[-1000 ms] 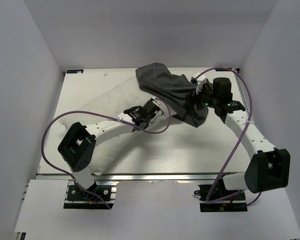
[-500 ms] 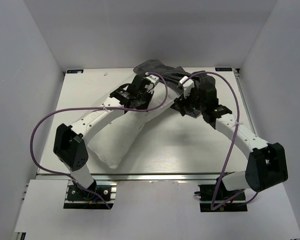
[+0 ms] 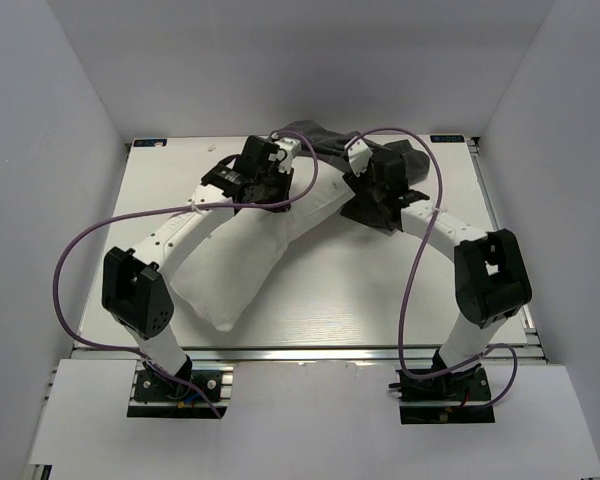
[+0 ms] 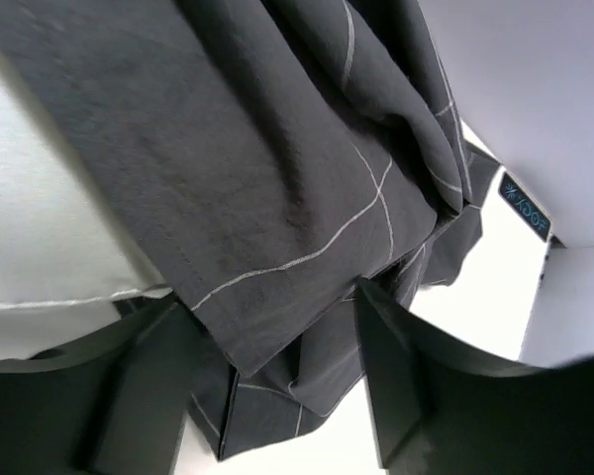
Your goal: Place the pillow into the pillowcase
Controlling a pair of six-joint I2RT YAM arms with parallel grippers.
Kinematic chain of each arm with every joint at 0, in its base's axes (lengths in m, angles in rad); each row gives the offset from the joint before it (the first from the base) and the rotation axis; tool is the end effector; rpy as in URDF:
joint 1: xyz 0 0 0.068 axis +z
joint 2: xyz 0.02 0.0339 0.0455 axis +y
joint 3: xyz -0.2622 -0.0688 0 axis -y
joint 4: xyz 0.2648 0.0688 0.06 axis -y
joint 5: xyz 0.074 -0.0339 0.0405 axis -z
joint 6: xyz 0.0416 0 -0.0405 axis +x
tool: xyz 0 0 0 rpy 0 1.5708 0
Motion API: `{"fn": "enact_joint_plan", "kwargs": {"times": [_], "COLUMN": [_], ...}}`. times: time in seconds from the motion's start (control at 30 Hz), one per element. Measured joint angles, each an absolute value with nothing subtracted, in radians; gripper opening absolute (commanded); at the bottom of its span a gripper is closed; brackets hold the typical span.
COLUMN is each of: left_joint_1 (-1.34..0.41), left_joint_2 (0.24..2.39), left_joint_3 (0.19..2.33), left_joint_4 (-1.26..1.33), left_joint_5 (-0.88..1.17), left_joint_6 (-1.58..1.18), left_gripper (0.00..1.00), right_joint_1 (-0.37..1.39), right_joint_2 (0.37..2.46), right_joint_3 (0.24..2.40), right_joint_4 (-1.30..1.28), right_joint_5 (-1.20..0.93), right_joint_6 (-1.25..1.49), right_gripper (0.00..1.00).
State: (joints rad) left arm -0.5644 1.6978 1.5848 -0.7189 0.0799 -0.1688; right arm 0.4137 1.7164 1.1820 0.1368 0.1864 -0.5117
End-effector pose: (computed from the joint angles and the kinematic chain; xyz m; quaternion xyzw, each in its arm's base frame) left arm 0.3369 -0.2172 0.3180 0.1972 0.9108 -0.1641 0.3235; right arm 0.3899 0.1627 0.2452 -0.3240 0.7650 -0.1044 0.5467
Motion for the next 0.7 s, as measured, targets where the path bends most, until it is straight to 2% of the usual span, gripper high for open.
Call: {"fn": "enact_joint_plan", "kwargs": {"times": [0.07, 0.1, 0.33, 0.47, 0.7], "left_joint_1": [-0.548, -0.542, -0.492, -0.462, -0.378], "left_joint_2": [1.696, 1.694, 1.693, 1.696, 1.739], "left_joint_3": [1.585, 1.585, 1.594, 1.644, 1.787], "left_joint_4": [-0.714, -0.712, -0.709, -0.735, -0.739], "left_joint_5": [0.098, 0.107, 0.18, 0.234, 0.384], "left_joint_6": [-0.174, -0.177, -0.195, -0.207, -0.281], "left_gripper": [0.0, 0.0, 0.0, 0.0, 0.0], "right_joint_1": [0.414, 0.414, 0.393, 0.393, 0.492], "right_joint_2": [1.737, 1.743, 1.725, 1.666, 1.646], "right_joint_3": [1.202, 1.209, 1.219, 1.283, 1.627], "right_joint_4": [0.142, 0.148, 0.121, -0.022, -0.258], "right_joint_5": [0.204, 0.207, 0.113, -0.02, -0.189], "right_joint_6": [-0.527, -0.532, -0.528, -0.484, -0.344], "right_gripper": [0.54, 0.43, 0.04, 0.0, 0.0]}}
